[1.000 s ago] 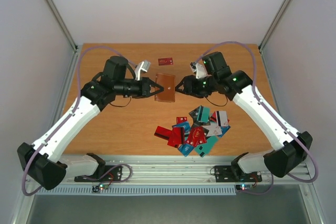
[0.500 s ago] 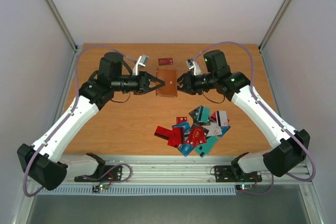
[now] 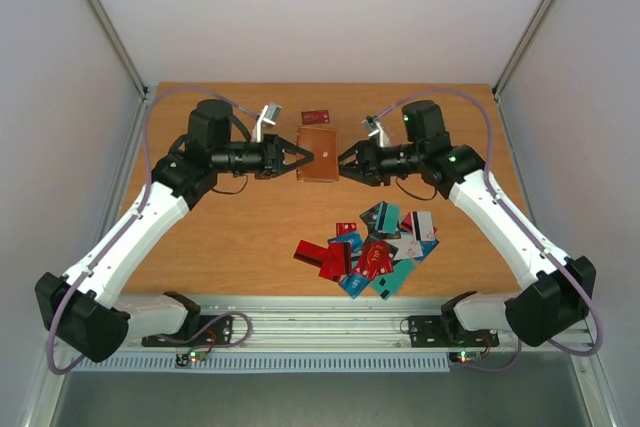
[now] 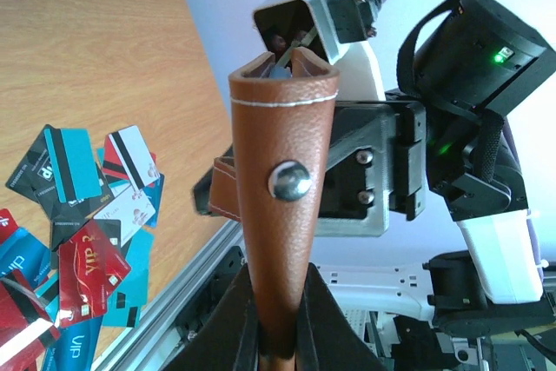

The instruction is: Put the credit cards into the card holder

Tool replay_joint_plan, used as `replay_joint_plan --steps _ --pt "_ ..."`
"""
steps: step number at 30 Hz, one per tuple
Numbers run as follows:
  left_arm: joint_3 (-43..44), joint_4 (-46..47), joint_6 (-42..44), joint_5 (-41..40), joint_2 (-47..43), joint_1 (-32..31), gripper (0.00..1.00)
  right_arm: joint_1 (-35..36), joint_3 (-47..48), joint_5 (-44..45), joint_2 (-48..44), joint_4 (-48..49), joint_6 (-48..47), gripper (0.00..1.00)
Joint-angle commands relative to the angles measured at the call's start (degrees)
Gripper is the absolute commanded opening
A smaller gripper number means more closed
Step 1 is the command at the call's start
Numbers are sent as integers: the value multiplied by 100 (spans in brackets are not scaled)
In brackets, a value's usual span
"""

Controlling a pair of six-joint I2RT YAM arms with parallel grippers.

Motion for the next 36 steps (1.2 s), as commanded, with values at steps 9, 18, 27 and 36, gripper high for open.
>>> replay_joint_plan --steps 9,18,27,36 --pt "37 728 -380 371 119 101 0 -462 -754 -1675 -519 2438 1393 53" --pt "18 978 -651 429 129 101 0 -473 -736 -1588 -498 2265 1305 39" --pt "51 971 -690 433 38 104 0 -660 -596 -1297 -547 1236 654 41" --pt "29 1058 -755 467 8 99 0 -660 -540 -1368 -469 1439 760 35"
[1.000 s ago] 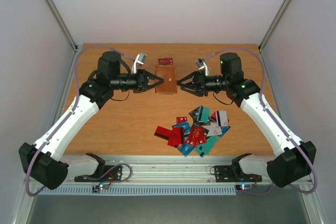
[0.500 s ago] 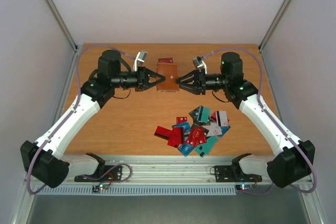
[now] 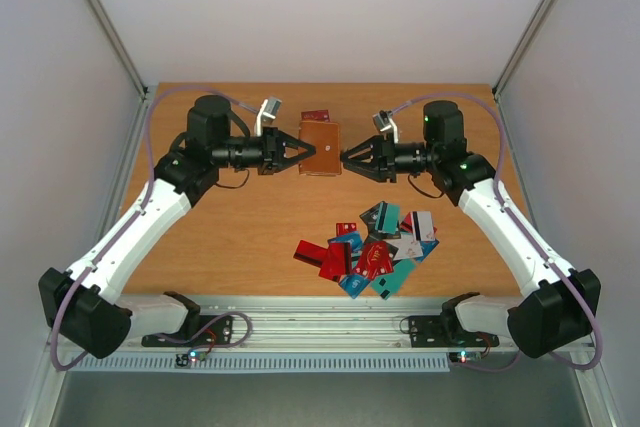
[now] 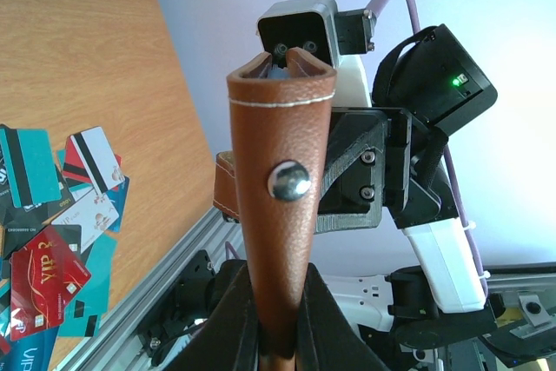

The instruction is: Put the credit cards into the card holder

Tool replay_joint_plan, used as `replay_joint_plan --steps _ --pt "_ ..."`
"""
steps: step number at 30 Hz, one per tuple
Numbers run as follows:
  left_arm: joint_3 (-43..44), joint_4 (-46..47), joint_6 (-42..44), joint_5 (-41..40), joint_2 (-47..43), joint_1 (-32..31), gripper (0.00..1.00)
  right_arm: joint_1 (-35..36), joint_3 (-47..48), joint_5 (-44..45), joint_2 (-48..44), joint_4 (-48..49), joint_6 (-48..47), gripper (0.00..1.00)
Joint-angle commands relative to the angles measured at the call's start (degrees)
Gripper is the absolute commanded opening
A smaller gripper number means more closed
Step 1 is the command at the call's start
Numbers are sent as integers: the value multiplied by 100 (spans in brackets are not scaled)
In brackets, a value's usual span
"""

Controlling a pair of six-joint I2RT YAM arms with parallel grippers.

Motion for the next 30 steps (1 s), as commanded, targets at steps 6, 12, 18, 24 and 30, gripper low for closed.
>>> replay_joint_plan --steps 6,12,18,24,30 --pt "10 509 -93 172 -132 14 0 -24 186 -215 28 148 -38 25" --pt "9 535 -125 169 -164 14 0 -24 427 -67 88 -555 -558 23" --pt "72 636 -210 149 -104 14 0 -24 774 97 175 -1342 -1157 23" --pt "114 497 -146 125 -133 9 0 -33 825 108 238 -1436 -1216 25" --pt "84 514 -152 138 -188 13 0 -33 942 202 331 -1456 -1227 25"
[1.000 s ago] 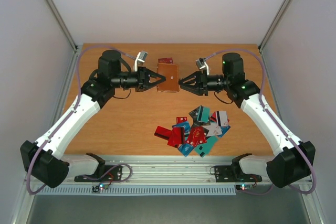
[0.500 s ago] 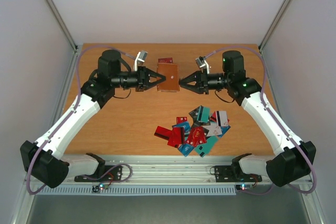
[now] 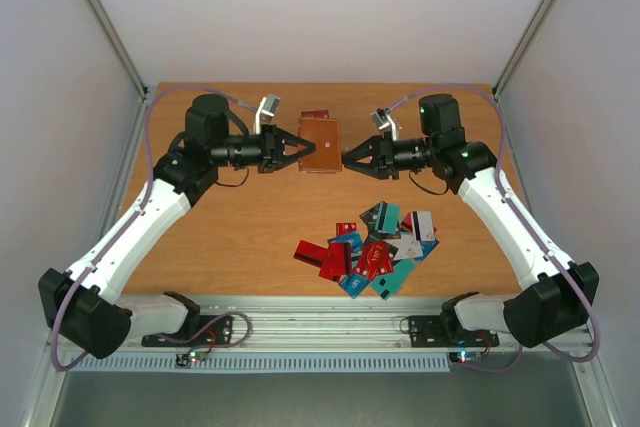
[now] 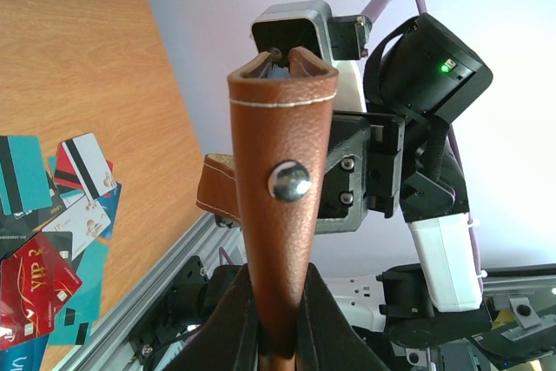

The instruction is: Put the credit cards into the card holder

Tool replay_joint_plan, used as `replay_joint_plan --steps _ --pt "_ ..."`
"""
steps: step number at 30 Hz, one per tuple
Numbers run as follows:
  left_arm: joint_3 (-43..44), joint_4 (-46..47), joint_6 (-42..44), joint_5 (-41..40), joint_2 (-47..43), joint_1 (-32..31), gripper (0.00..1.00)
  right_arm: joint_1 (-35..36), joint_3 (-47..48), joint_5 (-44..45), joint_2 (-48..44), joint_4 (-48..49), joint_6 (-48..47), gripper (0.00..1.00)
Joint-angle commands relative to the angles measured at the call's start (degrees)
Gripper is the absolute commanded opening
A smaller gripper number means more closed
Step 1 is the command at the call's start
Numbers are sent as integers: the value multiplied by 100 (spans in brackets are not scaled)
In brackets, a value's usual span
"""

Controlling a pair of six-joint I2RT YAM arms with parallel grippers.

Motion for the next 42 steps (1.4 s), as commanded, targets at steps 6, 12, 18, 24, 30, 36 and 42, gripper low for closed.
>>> replay_joint_plan --steps 6,12,18,24,30,36,42 --pt "36 335 -8 123 -190 1 0 -28 218 -123 88 151 62 27" --pt "39 356 -5 115 -164 -4 0 -28 220 -442 96 383 168 34" --pt "10 413 -42 127 -163 -32 0 -28 384 -374 226 336 162 32" --pt "-55 478 -68 180 -125 -61 0 -28 520 -440 388 217 29 26" --pt "-133 562 -62 175 -37 -61 0 -28 517 -541 429 134 -76 13" --pt "-219 634 -16 188 91 -57 0 -28 468 -524 476 75 -152 1" --pt "-377 262 517 86 340 79 0 -28 298 -224 678 53 -167 1"
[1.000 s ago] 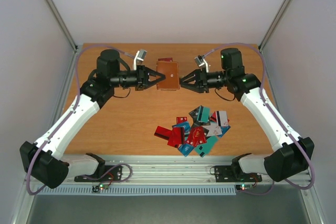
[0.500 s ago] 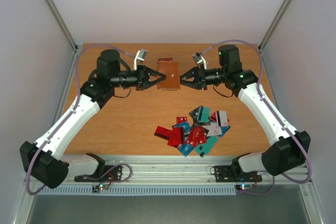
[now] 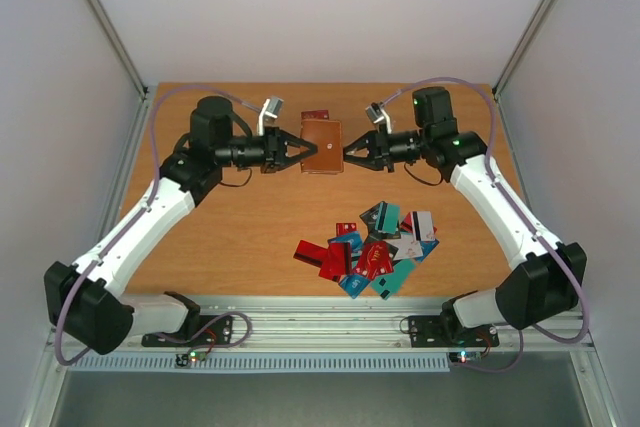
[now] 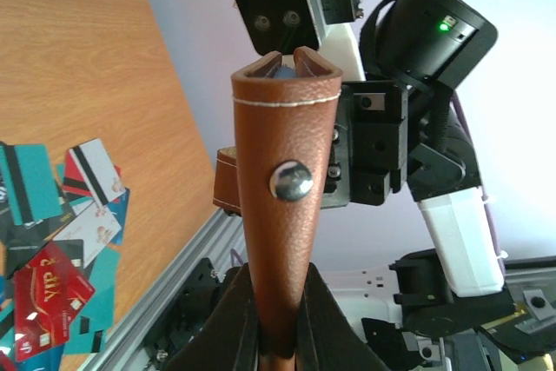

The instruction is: Put the credit cards into the card holder

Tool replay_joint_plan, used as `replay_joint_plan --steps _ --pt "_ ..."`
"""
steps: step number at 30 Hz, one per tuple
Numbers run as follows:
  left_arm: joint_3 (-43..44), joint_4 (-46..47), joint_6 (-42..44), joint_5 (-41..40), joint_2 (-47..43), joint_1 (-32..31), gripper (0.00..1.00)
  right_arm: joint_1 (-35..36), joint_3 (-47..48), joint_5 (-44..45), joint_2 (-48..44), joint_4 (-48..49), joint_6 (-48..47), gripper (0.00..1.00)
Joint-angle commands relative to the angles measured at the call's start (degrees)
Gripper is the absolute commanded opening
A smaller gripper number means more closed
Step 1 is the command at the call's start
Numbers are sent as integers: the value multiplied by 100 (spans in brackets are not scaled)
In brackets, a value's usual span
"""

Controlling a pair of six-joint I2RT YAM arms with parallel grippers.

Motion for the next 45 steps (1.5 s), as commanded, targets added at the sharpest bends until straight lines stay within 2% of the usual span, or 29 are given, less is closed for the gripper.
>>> replay_joint_plan --steps 1,8,17,24,31,34,39,45 --pt "-243 -152 486 7 318 127 0 -4 -100 122 185 84 -67 1" --pt "-593 -389 1171 33 914 444 1 115 -263 451 720 116 -252 1" --pt "-850 -921 2205 136 2117 729 7 669 -348 955 1874 313 -430 1" --pt "-709 -2122 3329 -573 2644 1043 32 925 -294 1019 2732 768 -340 1" --pt "-424 -3257 3884 -2642 2370 1009 72 1110 -337 1226 3203 883 -259 1" --pt "-521 -3374 3907 -3159 2061 822 74 1121 -490 1306 3216 1054 -111 1" --pt "-541 -3464 3945 -3904 1754 160 75 1129 -678 1249 3206 1356 124 1" --pt "-501 -3242 3605 -4105 1695 -229 83 1143 -749 1237 3055 1383 174 1"
